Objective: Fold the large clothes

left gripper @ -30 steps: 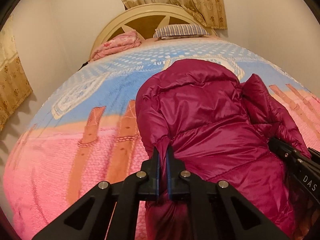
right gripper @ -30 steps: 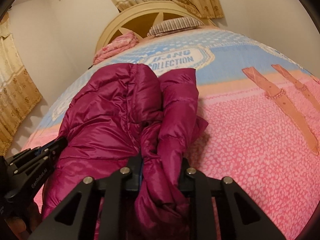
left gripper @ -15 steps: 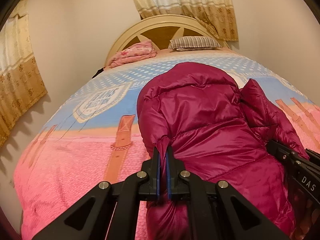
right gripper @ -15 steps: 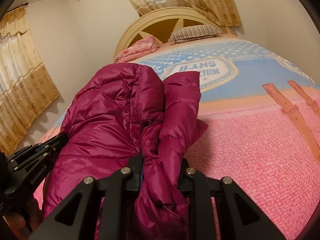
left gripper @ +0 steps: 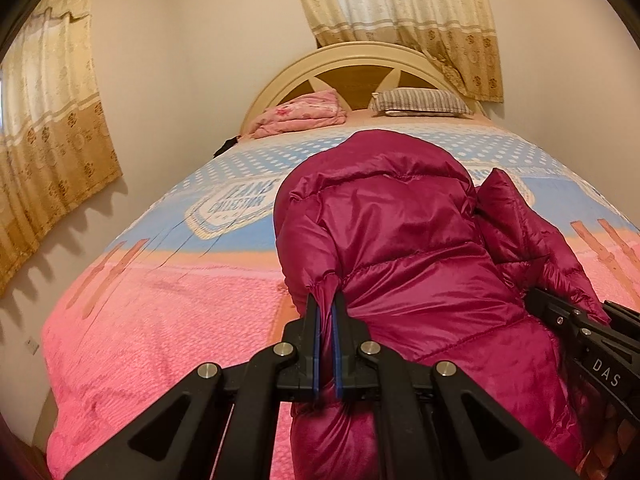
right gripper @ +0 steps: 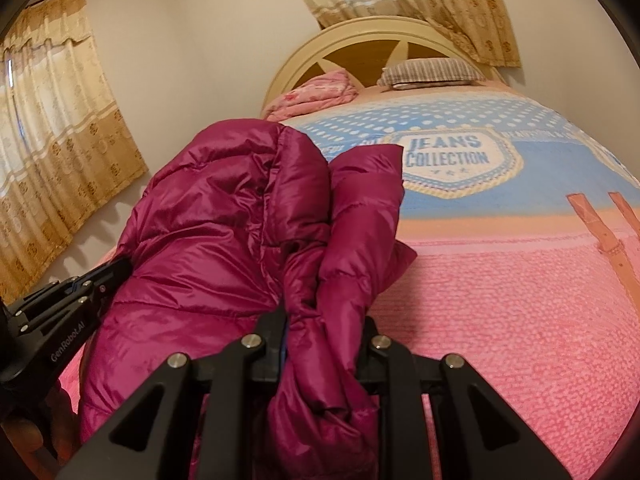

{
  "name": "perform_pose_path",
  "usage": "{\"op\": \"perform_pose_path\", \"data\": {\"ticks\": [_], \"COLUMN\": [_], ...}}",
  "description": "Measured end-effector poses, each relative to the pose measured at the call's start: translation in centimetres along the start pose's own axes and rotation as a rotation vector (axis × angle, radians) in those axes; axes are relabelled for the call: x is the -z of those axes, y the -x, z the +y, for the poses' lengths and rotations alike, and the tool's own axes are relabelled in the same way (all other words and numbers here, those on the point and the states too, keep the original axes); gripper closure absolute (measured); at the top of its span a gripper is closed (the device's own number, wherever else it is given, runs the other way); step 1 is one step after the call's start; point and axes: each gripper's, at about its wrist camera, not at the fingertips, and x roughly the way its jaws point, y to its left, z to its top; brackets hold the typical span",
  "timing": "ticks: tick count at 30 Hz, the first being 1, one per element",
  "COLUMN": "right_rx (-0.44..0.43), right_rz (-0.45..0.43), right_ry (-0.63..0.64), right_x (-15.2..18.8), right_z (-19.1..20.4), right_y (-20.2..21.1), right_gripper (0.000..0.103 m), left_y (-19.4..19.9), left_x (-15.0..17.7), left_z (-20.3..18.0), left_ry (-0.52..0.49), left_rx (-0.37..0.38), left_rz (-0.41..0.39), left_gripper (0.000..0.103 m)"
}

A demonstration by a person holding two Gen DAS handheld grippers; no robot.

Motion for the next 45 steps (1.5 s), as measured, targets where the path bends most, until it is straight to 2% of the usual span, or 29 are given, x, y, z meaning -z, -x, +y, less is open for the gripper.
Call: {"op": "perform_pose_path", "data": {"ticks": [22,45], "right_rx": [-0.103,-0.136], "right_rz": [0.06,0.137], "right_ry": [0.121,0.175], "right_x": [0.5,2.0], "right_z": [6.2,8.7], "right_y": [-3.7,-6.7], "right_gripper": [0.08,0.08], "left_y": [-0.3,-2.2], "left_x": [2.8,6.4], "left_z": [7.5,10.7], "left_ry": [0.088,0.137], "left_rx": [-0.12,-0.163], "left_rz": [0.034,0.109], "left_gripper": [0.099,0.099]}}
